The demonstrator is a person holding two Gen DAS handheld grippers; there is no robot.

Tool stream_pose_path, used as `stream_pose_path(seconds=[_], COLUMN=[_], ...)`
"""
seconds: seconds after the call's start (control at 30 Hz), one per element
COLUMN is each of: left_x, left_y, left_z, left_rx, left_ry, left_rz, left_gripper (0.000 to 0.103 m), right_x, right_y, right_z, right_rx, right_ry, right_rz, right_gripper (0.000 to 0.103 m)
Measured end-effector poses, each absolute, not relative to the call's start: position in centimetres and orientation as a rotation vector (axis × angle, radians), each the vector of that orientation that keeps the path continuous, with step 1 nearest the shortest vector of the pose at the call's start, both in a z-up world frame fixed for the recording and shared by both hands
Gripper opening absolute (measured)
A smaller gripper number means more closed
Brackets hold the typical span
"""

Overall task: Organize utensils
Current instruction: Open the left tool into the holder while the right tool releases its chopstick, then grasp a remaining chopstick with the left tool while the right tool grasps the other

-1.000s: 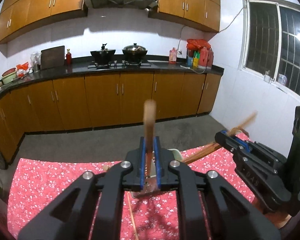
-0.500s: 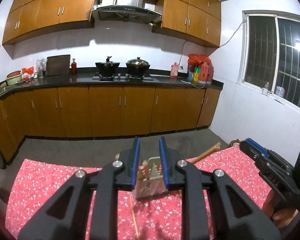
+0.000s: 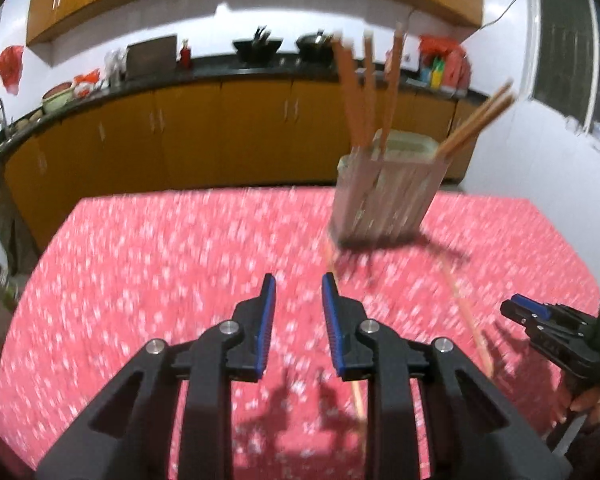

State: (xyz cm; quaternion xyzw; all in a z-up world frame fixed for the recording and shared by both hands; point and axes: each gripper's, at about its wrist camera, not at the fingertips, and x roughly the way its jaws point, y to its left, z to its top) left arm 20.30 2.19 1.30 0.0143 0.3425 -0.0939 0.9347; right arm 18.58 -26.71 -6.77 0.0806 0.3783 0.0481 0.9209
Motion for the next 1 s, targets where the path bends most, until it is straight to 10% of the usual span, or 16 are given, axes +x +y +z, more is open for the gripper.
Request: stream_pose_path(seconds=[0.23,0.33,1.0], left_x=[19.7,19.7,20.0], left_y=[1.6,0.9,-3.5], left_z=[-2.7,-3.6,-9.1], left_rx=[0.019,0.016,0.122], left_ry=[0.769,0.788,0.896], left_rz=[-0.199,-0.214,-0.228], left_gripper=[0.025,0.027,0.015], right_x=[19.0,19.0,19.5], right_y=[-24.8,-25.0,-30.3], right_z=[-10.1,-10.3,-10.0], right_rx=[0.105,0.087,0.209], right_ry=[0.860,0.848,0.855], right_rz=[0.059,0.028,-0.126], right_gripper=[0.025,0.008,0.007])
